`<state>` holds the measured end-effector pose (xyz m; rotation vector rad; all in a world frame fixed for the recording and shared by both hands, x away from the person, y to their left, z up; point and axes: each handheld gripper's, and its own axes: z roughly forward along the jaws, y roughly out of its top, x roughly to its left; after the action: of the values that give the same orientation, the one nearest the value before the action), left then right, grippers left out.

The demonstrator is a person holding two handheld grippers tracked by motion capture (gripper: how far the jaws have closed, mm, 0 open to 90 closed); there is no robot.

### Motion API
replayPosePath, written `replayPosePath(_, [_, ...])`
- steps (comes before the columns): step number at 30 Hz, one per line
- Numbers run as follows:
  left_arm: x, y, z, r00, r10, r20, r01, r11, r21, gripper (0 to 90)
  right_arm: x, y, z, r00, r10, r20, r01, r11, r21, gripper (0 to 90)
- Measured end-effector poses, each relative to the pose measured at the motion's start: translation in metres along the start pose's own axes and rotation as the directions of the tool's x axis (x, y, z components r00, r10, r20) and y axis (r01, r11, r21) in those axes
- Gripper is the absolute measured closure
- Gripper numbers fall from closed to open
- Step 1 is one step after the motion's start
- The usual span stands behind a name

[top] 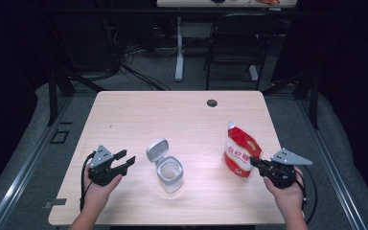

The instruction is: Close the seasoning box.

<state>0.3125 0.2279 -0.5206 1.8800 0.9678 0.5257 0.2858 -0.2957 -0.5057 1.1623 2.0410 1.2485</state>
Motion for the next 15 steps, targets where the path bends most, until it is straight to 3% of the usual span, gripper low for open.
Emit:
replayPosePath(5, [0.000, 0.000, 0.001, 1.0000, 0.003, 0.000, -0.003, 1.0000, -0.002, 54.2, -0.001, -0.003, 0.001, 0.9999, 0.012, -0.008, -0.012, 1.000, -0.009, 82.1])
replayPosePath(15, [0.000, 0.000, 0.001, 1.0000, 0.001, -0.001, -0.001, 1.0000, -0.002, 54.1, 0.003, -0.010, 0.012, 0.9998, 0.020, 0.004, -0.020, 1.000, -0.002, 66.0])
